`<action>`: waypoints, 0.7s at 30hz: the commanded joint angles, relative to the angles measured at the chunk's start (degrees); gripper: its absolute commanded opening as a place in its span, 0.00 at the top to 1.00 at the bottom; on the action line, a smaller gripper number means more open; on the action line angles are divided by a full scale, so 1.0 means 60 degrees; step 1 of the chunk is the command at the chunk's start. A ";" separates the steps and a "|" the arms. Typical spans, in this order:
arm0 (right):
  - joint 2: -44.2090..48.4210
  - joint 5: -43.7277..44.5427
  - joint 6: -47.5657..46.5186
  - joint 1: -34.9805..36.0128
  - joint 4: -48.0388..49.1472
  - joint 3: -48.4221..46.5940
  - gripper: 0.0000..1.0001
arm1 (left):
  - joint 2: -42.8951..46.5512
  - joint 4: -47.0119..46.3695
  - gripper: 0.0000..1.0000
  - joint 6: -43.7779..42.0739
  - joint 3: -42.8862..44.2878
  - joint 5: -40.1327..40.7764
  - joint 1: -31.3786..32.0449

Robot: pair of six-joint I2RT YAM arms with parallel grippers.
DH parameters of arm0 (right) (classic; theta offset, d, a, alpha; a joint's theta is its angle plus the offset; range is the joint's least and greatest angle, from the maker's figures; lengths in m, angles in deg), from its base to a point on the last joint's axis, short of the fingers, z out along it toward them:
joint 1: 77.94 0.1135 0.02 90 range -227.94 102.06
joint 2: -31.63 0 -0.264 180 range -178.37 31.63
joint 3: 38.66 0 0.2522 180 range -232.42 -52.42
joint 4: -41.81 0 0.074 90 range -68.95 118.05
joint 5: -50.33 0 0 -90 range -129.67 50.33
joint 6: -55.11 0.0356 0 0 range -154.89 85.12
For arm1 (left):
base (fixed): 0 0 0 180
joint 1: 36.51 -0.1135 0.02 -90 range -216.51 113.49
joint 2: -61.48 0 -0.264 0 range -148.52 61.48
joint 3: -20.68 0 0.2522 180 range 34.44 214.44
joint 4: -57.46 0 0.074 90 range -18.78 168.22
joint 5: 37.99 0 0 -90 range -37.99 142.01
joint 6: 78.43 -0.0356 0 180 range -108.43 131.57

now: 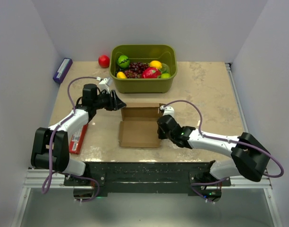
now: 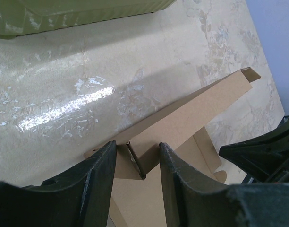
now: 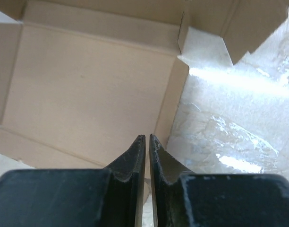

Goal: Fold the paper box

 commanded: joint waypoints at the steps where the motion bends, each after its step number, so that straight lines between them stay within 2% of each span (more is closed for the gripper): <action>1: -0.0313 -0.0356 -0.0130 -0.0011 0.0231 0.0052 0.91 | 0.0137 0.0313 0.54 -0.0371 0.0164 0.0124 0.0021; 8: -0.1107 0.0241 0.0191 -0.0026 -0.0529 -0.0330 1.00 | 0.0152 0.0327 0.54 -0.0401 0.0164 0.0139 0.0036; 14: -0.0974 0.0521 0.0733 -0.0055 -0.0574 0.0125 1.00 | 0.0137 0.0342 0.54 -0.0444 0.0178 0.0153 0.0036; 17: -0.1471 0.0259 0.0924 -0.0128 -0.0472 0.0329 1.00 | 0.0122 0.0356 0.54 -0.0445 0.0164 0.0154 0.0036; 20: -0.1765 -0.0531 0.1114 -0.0391 0.0025 0.0768 1.00 | 0.0093 0.0357 0.54 -0.0445 0.0164 0.0168 0.0036; 21: -0.1853 -0.1215 0.1202 -0.0653 0.0476 0.1132 1.00 | 0.0093 0.0357 0.54 -0.0445 0.0164 0.0168 0.0036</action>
